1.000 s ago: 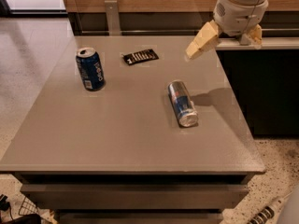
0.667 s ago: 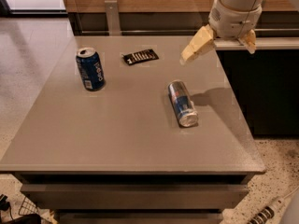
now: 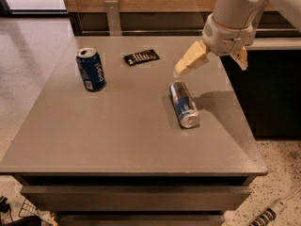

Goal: Place redbull can upright

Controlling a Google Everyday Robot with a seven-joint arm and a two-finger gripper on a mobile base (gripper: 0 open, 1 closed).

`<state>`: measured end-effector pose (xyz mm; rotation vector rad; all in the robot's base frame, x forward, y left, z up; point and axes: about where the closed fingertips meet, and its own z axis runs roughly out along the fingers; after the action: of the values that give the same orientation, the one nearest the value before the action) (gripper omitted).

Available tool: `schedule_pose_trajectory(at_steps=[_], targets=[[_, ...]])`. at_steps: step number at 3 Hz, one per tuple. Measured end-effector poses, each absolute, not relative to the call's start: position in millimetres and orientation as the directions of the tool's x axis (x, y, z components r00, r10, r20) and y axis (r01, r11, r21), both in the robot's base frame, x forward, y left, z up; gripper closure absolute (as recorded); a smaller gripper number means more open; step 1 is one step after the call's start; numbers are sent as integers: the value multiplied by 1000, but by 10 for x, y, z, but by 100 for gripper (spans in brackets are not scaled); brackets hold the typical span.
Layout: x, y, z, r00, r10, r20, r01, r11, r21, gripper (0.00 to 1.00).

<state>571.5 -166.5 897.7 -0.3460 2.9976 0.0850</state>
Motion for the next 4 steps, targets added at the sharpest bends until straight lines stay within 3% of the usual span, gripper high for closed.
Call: schedule_pose_trajectory(at_steps=[4], targets=[[5585,-1200,8488,-960,-272,-66,-279,948,150,0]])
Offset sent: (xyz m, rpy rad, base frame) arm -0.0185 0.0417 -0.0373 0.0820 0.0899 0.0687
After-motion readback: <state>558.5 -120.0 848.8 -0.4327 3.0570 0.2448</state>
